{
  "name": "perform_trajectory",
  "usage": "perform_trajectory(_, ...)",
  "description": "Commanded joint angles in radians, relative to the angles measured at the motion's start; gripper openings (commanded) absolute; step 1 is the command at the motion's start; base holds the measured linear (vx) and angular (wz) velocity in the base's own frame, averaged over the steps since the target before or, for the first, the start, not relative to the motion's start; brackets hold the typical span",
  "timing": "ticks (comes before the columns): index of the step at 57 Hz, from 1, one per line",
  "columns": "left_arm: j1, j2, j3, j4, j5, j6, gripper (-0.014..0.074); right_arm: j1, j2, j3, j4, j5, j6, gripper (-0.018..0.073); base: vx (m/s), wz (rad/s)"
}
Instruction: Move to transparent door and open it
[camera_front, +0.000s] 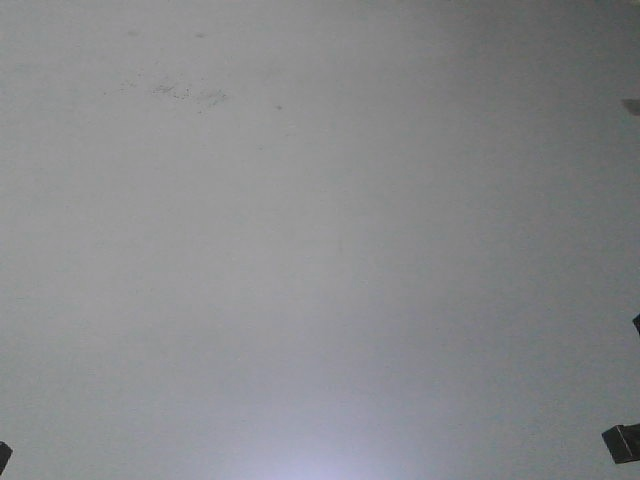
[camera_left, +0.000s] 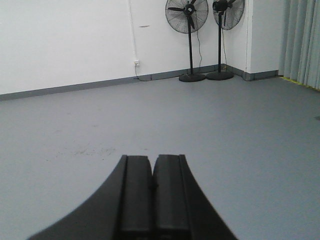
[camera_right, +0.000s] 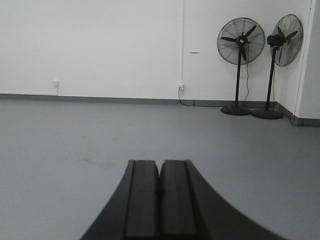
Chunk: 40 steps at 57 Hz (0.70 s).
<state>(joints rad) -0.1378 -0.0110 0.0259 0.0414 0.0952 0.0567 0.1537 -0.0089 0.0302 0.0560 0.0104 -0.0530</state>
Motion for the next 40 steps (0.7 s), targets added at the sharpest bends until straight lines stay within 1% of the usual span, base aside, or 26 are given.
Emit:
perform_trajectory(1,-0.002,-0.014,-0.018,-0.002,-0.084,-0.007,0.0003,-0.007,-0.015,0.001,-0.003,-0.083,-0.005,-0.0004,0.00,0.00)
perform_trajectory(40,-0.002,-0.014,-0.018,-0.002,-0.084,-0.007,0.0003,-0.007,-0.015,0.001,-0.003,-0.083,-0.005,-0.0004,0.00,0.00)
